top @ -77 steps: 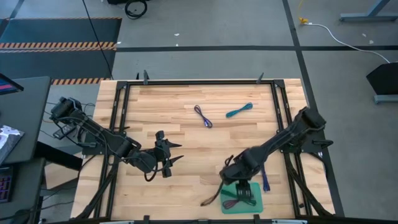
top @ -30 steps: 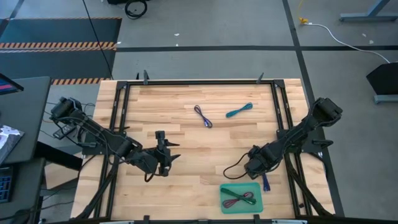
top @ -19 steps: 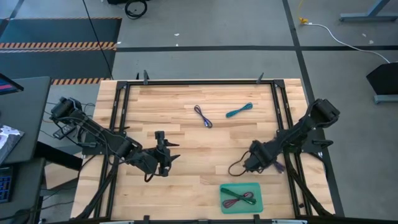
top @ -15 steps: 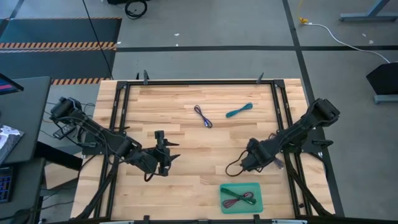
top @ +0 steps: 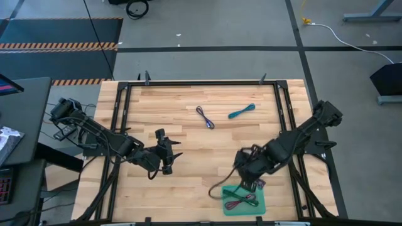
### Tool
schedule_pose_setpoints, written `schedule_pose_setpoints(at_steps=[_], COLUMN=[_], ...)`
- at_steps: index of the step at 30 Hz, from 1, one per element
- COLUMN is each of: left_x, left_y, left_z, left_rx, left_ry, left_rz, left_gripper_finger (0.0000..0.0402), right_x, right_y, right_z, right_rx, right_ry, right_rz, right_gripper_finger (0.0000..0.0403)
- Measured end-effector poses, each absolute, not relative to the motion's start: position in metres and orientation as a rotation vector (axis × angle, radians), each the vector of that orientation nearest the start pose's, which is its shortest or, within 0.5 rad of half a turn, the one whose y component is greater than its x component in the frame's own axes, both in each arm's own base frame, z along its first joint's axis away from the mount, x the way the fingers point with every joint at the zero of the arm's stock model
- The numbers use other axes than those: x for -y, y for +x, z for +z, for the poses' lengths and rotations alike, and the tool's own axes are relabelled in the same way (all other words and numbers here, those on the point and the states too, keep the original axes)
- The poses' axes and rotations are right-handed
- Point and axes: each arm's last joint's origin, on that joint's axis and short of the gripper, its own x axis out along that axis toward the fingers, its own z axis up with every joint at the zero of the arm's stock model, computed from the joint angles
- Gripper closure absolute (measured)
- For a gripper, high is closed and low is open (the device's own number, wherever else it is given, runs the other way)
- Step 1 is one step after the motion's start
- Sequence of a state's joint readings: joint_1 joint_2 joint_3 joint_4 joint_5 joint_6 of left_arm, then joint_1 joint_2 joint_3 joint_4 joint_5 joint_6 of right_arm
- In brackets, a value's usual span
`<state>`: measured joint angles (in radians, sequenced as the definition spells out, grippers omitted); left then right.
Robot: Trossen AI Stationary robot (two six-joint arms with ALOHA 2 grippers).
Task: Pick and place USB-C Cables
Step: Put the purple charger cable into the blue bin
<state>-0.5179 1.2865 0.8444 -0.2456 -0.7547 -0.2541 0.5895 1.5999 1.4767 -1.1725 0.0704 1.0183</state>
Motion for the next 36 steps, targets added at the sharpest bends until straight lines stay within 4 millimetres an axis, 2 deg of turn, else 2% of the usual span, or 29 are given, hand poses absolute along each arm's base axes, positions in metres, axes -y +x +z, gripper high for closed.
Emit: schedule_pose_setpoints(at_steps=[7,13,20,27,36], left_x=[0.114,0.114,0.118,0.119,0.119], left_y=[0.236,0.236,0.233,0.233,0.232], left_z=[0.249,0.249,0.249,0.248,0.248], left_rx=[-0.515,-0.512,-0.514,-0.517,-0.518], left_ry=[0.122,0.105,0.082,0.086,0.087], left_rz=[0.298,0.302,0.297,0.291,0.291], left_gripper_finger=[0.0193,0.0193,0.0193,0.0193,0.0193], right_x=[-0.223,-0.255,-0.264,-0.261,-0.259], right_y=[0.282,0.31,0.317,0.322,0.324], right_z=[0.267,0.253,0.23,0.219,0.214], right_rx=[-1.438,-1.455,-1.603,-1.616,-1.644], right_ry=[0.314,0.238,0.191,0.18,0.184], right_rz=[-0.081,-0.024,-0.01,-0.037,-0.049], right_gripper_finger=[0.038,0.038,0.038,0.038,0.0272])
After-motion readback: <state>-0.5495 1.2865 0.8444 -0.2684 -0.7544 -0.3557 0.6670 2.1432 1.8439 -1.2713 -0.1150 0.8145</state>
